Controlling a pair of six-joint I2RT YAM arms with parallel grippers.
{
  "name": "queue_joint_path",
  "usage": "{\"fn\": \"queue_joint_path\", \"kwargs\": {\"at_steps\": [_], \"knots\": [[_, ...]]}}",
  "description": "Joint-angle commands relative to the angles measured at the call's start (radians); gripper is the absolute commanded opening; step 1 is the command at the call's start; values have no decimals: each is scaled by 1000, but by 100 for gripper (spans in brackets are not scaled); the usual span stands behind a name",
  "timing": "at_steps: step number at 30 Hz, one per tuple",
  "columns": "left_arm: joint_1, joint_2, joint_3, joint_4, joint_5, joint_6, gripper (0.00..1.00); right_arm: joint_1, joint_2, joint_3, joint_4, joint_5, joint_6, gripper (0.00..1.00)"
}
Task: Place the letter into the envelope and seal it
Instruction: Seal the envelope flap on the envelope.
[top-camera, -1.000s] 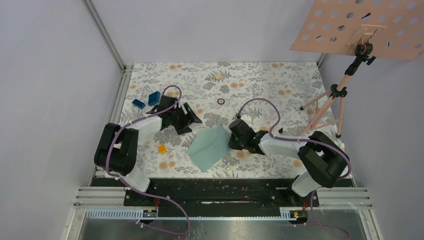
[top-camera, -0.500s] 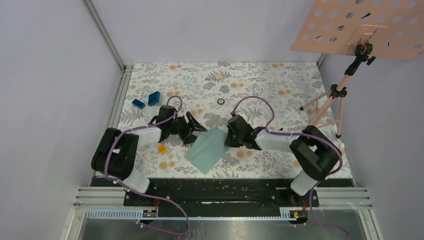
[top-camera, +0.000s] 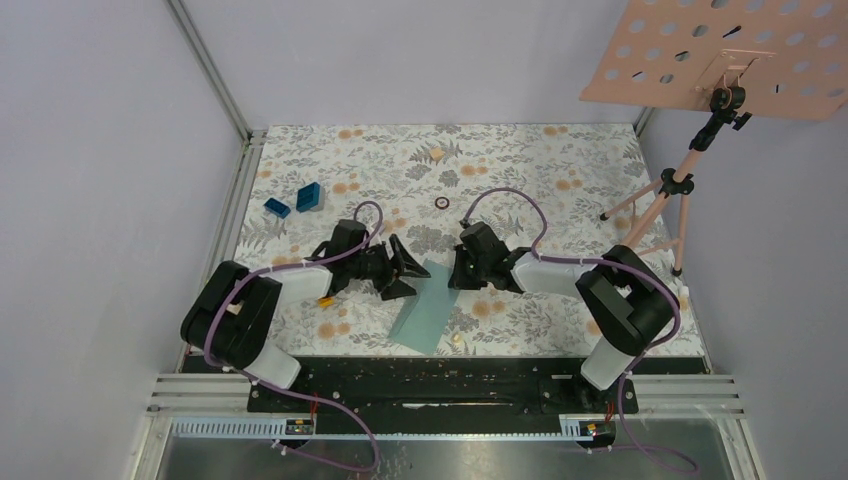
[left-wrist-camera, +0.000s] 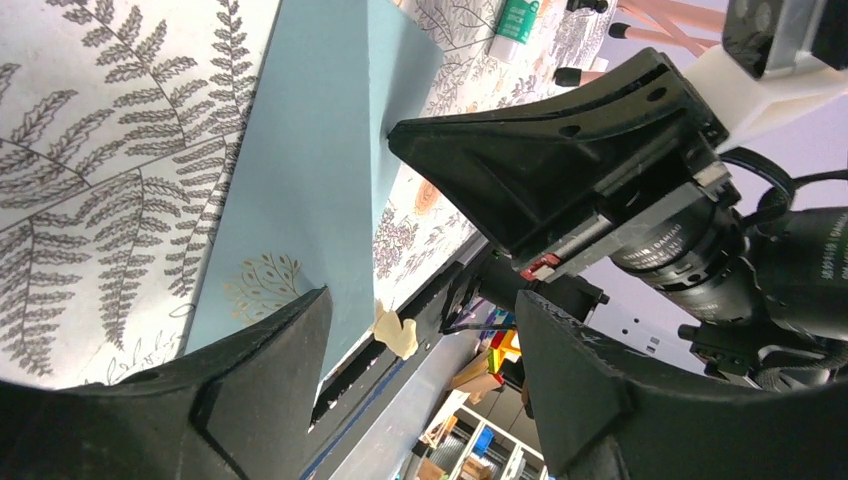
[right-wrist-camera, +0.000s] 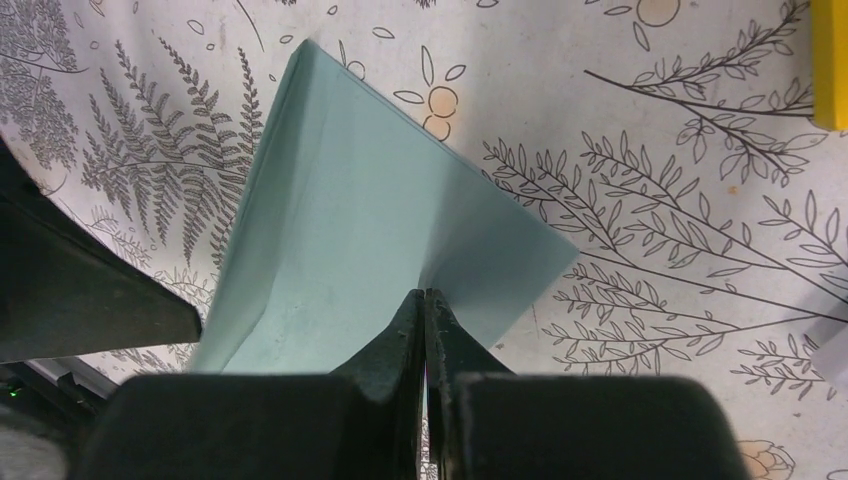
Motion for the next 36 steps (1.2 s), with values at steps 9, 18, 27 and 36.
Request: {"fn": "queue_joint_path", "kwargs": {"at_steps": [9,18,27,36], "knots": [[-19,166,-29,138,1,-68,67,-6,42,-12,63,-54,92,0],[-20,196,-32,93,-60,-76,67,-6,-83,-196,408,-139,343,0],[-20,203,-32,102,-62,-83,67,66,-26,-252,624,-184,430,0],[-20,210,-35,125,-56,-98,67,62,73,-164,317,-180,446,0]]}}
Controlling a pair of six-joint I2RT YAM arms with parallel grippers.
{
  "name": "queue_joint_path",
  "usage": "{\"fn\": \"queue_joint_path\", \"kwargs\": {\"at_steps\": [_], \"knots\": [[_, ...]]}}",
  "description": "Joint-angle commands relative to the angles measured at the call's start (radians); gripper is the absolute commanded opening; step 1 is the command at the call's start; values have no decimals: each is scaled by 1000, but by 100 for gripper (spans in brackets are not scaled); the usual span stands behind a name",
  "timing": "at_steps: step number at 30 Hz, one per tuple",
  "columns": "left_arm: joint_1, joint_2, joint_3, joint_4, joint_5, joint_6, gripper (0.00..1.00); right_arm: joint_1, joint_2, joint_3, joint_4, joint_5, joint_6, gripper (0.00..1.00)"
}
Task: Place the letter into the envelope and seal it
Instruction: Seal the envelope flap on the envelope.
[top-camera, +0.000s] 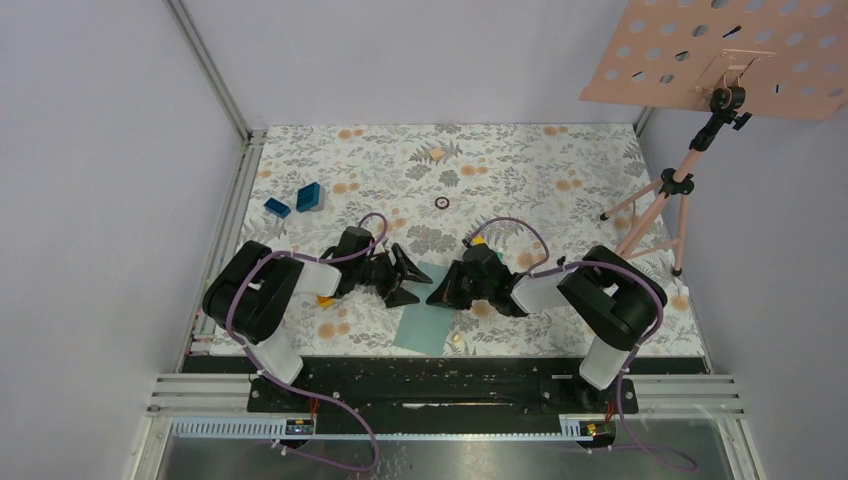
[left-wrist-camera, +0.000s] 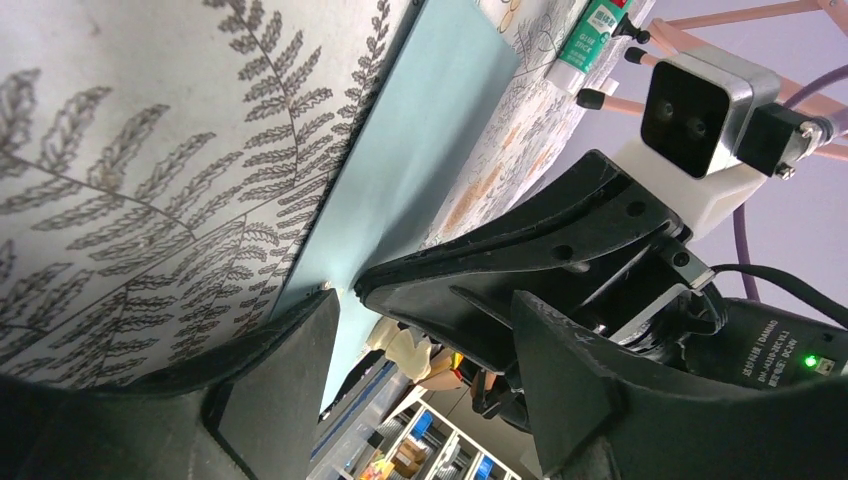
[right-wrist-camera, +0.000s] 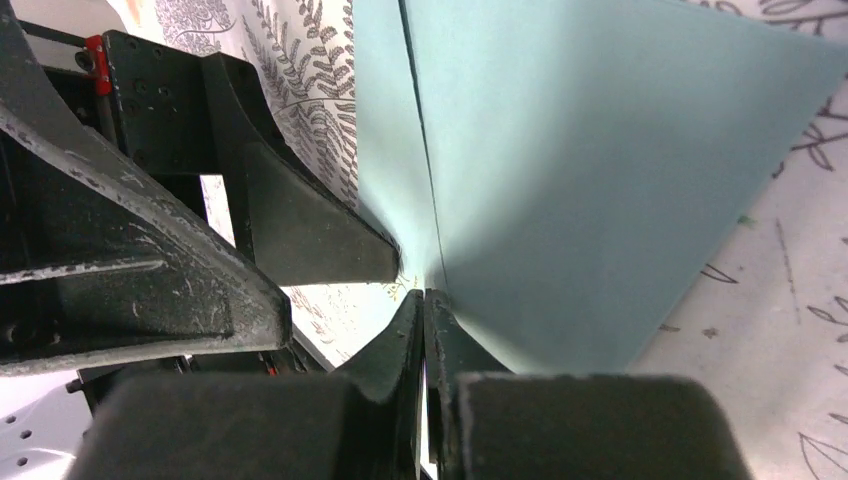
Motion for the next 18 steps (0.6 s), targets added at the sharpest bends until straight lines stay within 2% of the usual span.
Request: {"fn": "queue_joint_path", "kwargs": {"at_steps": [1,6,10,14,18], "knots": [[-5,37,-18,11,-69,18,66,-3,23,46,-201,31,24,0],[-4,42,-22,24,-65,11,66,-16,-46,38,-325,111,-21,0],[-4,48,-17,33,-61,4,66,15,-34,60,-252,35,-85,0],[-4,72,-15,69,-46,-19,66,54,37,161,-274,-46,-142,0],[-4,70,-27,85,-43,-29,66,54,44,192,-286,-59,-156,0]]}}
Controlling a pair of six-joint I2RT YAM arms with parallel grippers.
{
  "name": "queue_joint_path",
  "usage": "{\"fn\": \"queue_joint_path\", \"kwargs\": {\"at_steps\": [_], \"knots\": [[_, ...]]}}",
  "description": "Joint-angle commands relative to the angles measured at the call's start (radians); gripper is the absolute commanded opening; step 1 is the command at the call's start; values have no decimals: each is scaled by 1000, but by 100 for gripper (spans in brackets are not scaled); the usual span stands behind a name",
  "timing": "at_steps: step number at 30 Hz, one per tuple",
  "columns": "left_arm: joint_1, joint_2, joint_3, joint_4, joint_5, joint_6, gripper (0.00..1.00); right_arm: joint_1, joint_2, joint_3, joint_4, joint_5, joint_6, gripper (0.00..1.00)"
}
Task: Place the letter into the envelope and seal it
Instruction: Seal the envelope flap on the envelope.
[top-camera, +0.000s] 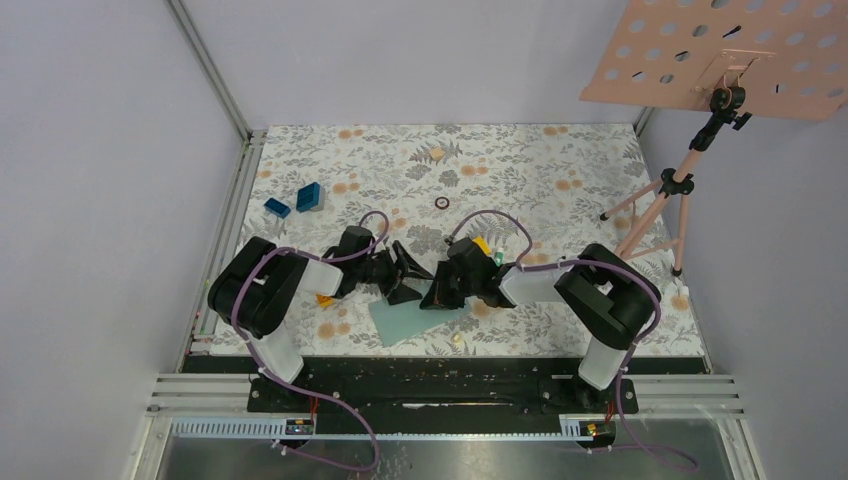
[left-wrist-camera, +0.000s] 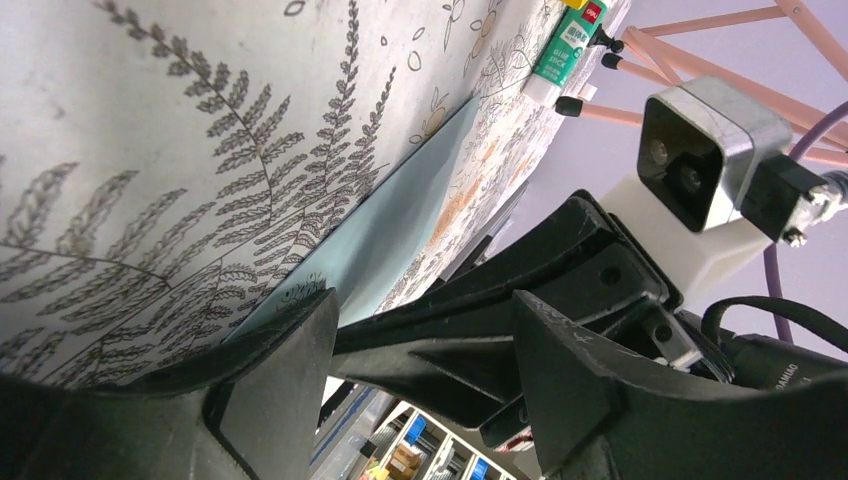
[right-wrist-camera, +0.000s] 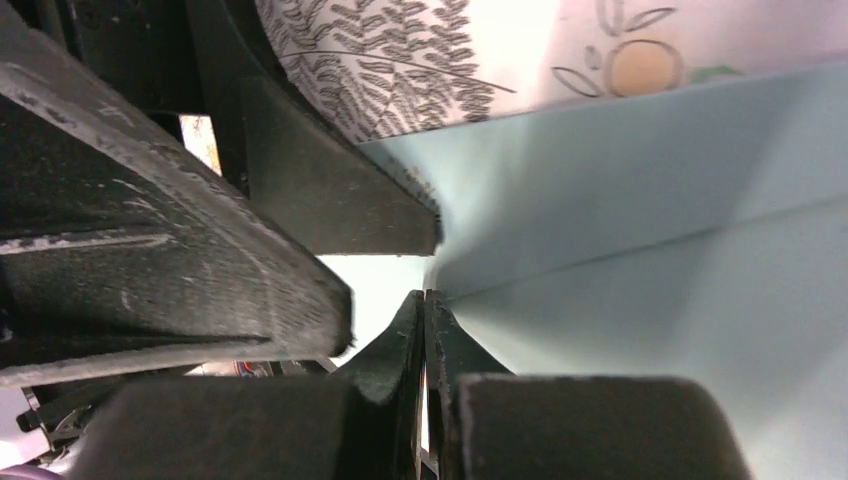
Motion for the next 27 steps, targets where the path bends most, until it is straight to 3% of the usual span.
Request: {"fn": "queue_joint_path", "kwargs": {"at_steps": [1,7,11,15,21,27], "knots": [[-9,28,-28,-4,-53,8,66,18,15,61,-68,-22,-59,0],[-7,20,-25,-16,-51,15,66,13,-72,33,-81,57,-63,0],[-8,24,-25,-15,-47,19,66,13,-137,-34,84,63,-34,0],[-7,26,-29,-11,-47,17,66,15,-87,-25,161,45,-4,0],[-4,15,-19,-12,-35,10,66,14,43,21,128,50,19,0],[9,-26,13,-44,-17,27,66,-5,47,-30,71,107,20,0]]}}
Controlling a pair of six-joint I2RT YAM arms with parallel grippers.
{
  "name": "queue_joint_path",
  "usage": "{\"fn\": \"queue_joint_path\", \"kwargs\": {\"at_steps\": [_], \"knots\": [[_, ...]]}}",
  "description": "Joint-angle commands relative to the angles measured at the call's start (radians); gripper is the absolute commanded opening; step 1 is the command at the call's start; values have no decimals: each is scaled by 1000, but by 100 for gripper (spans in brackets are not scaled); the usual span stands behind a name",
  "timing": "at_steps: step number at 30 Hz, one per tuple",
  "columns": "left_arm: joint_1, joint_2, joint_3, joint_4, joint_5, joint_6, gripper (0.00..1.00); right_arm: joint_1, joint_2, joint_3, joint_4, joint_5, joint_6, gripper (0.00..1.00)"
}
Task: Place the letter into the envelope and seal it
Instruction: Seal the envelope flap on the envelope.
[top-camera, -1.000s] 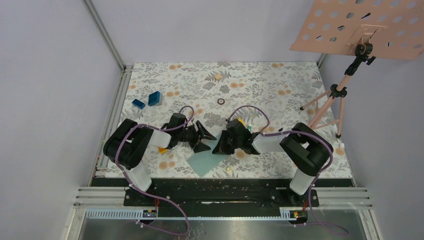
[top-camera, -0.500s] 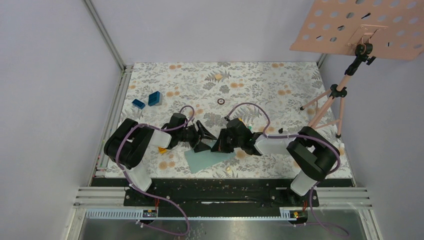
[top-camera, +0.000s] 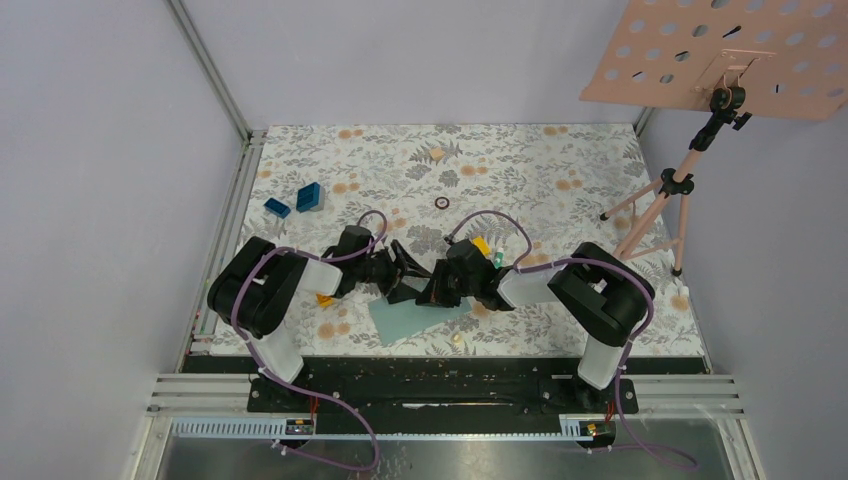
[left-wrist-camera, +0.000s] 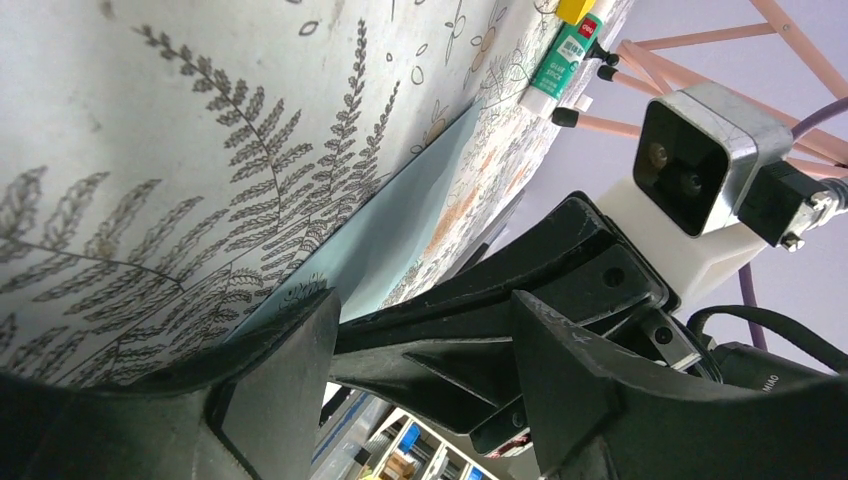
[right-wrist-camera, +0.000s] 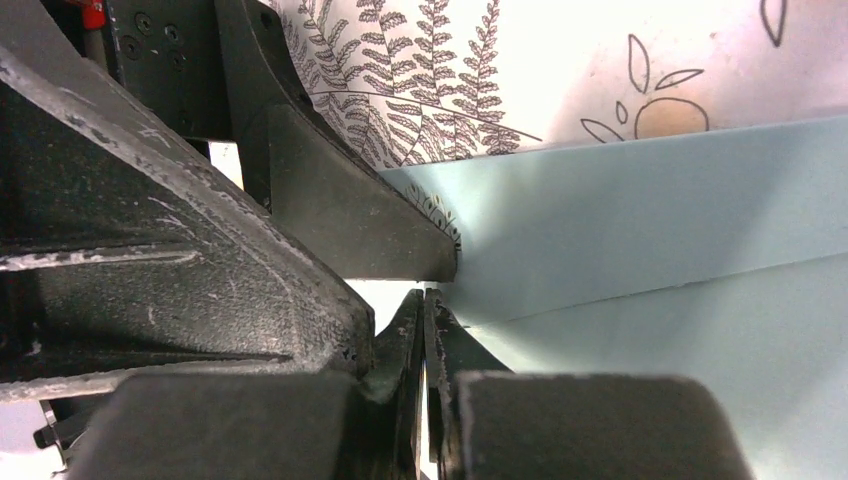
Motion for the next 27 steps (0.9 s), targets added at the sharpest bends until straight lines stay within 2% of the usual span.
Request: {"fn": "queue_joint_path", "kwargs": {"at_steps": [1,5,11,20,27], "knots": [[5,-34,23,-63,-5,45,66,-22,4,-30,-54,81,0,0],[6,-98,27,-102,11,55,66,-37,7,-43,-69,104,16,0],[11,-219,-34,-221,-42,124,66,-39,23,-51,-52,103,34,0],[66,-45,-55,-210,-113,223,65,-40,12,-53,-53,100,24,0],[73,-31,-74,-210,-126,228,65,-33,28,-9,-36,54,22,0]]}}
